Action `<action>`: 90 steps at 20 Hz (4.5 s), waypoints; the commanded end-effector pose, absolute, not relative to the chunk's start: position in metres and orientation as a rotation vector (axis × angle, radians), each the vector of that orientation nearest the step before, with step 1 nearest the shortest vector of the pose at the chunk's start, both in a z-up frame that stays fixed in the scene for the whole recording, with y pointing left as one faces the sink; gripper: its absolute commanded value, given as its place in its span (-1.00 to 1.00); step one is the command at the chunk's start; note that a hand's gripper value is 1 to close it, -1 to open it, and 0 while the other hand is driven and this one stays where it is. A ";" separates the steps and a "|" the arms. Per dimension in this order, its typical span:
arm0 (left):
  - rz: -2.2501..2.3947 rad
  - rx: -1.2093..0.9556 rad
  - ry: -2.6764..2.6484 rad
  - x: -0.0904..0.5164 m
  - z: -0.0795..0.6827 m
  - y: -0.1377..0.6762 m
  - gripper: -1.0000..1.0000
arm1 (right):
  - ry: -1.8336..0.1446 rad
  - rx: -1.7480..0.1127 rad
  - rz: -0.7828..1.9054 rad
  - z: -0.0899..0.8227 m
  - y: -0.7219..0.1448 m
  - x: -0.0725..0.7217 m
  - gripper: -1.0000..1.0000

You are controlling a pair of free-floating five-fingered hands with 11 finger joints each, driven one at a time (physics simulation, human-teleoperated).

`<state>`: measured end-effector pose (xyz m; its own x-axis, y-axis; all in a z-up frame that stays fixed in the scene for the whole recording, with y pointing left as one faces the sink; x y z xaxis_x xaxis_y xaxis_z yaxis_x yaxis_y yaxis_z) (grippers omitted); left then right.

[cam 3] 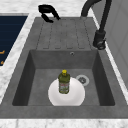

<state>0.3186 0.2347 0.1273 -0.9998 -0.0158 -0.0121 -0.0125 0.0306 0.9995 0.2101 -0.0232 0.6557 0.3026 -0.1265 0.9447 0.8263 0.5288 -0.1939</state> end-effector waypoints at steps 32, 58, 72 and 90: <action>-2.185 0.031 -2.253 0.319 0.127 0.235 0.00 | -1.050 -0.582 -0.832 0.666 -0.032 0.247 1.00; -2.185 0.031 -2.253 0.319 0.127 0.235 0.00 | -1.411 -0.644 -0.468 0.637 -0.124 0.083 1.00; -2.185 0.031 -2.253 0.319 0.127 0.235 0.00 | -1.485 -0.556 -0.368 0.641 -0.175 0.025 1.00; -2.185 0.031 -2.253 0.319 0.127 0.235 0.00 | -1.536 -0.428 -0.204 0.640 -0.258 -0.043 1.00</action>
<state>0.3186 0.2347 0.1273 -0.9998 -0.0158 -0.0121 -0.0125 0.0306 0.9995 -0.0326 -0.2385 0.6403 0.0602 0.1374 0.9887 0.4167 0.8966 -0.1500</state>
